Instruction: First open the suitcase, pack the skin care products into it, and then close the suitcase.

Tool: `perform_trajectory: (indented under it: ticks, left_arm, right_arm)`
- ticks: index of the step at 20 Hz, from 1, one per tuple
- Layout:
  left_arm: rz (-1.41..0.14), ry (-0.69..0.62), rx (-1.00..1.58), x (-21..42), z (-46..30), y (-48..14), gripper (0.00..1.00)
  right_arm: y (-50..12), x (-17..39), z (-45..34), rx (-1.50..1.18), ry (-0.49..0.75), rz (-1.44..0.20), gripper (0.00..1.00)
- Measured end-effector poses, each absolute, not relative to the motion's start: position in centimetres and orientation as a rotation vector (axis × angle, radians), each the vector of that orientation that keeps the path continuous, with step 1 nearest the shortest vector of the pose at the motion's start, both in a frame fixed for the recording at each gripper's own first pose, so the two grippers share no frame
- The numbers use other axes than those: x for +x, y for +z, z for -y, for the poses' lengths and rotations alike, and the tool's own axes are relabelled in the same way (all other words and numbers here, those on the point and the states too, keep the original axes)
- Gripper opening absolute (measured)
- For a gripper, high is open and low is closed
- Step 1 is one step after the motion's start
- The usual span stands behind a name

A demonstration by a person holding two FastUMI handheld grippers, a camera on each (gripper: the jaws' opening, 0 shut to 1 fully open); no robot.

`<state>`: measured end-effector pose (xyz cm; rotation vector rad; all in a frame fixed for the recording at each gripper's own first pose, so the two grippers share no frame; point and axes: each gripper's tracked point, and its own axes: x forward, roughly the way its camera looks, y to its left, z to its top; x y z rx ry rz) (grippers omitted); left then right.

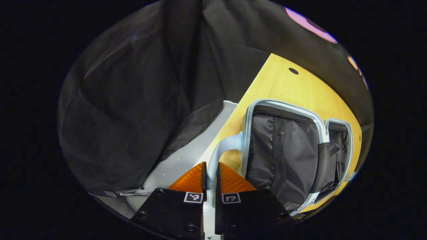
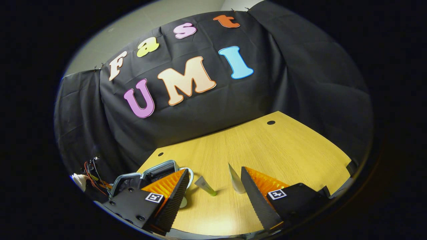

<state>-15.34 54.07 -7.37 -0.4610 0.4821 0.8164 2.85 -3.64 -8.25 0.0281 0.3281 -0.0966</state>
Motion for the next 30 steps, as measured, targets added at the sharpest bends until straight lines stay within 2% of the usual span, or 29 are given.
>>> perform_trajectory:
  ticks: [2, 3, 4, 7, 8, 14, 19, 26, 30]
  left_arm:
    - [-0.503, 0.838, -0.467, -15.7, -54.1, -8.0, 0.11]
    - [-0.505, 0.848, -0.456, -15.8, -54.1, -8.1, 0.18]
    - [-0.494, 0.832, -0.457, -15.9, -53.5, -7.3, 0.30]
    - [-0.475, 0.853, -0.396, -16.4, -51.9, -5.4, 1.00]
    - [-0.467, 0.860, -0.368, -16.7, -50.7, -4.7, 0.96]
    - [-0.358, 0.745, -0.301, -14.2, -38.0, -0.2, 0.96]
    - [-0.244, 0.632, -0.271, -10.0, -24.9, 2.8, 0.96]
    - [-0.092, 0.482, -0.236, -2.0, -10.2, 0.9, 0.95]
    - [-0.039, 0.344, -0.168, 3.9, -4.6, -1.2, 0.97]
  right_arm:
    - [-8.7, 3.1, 3.6, 0.026, -0.091, -0.336, 0.97]
    - [-8.9, 3.4, 3.6, 0.025, -0.088, -0.341, 0.97]
    - [-9.2, 3.5, 3.6, 0.026, -0.083, -0.352, 0.97]
    - [-10.0, 4.1, 3.9, 0.022, -0.066, -0.373, 0.97]
    - [-10.4, 4.4, 4.1, 0.019, -0.059, -0.385, 0.97]
    - [-11.1, 5.9, 6.1, 0.031, 0.011, -0.446, 0.97]
    - [-12.2, 6.3, 7.8, 0.004, 0.149, -0.548, 0.98]
    - [-16.0, 6.1, 9.6, -0.097, 0.338, -0.691, 0.97]
    - [-19.1, 7.6, 9.8, -0.219, 0.436, -0.685, 0.97]
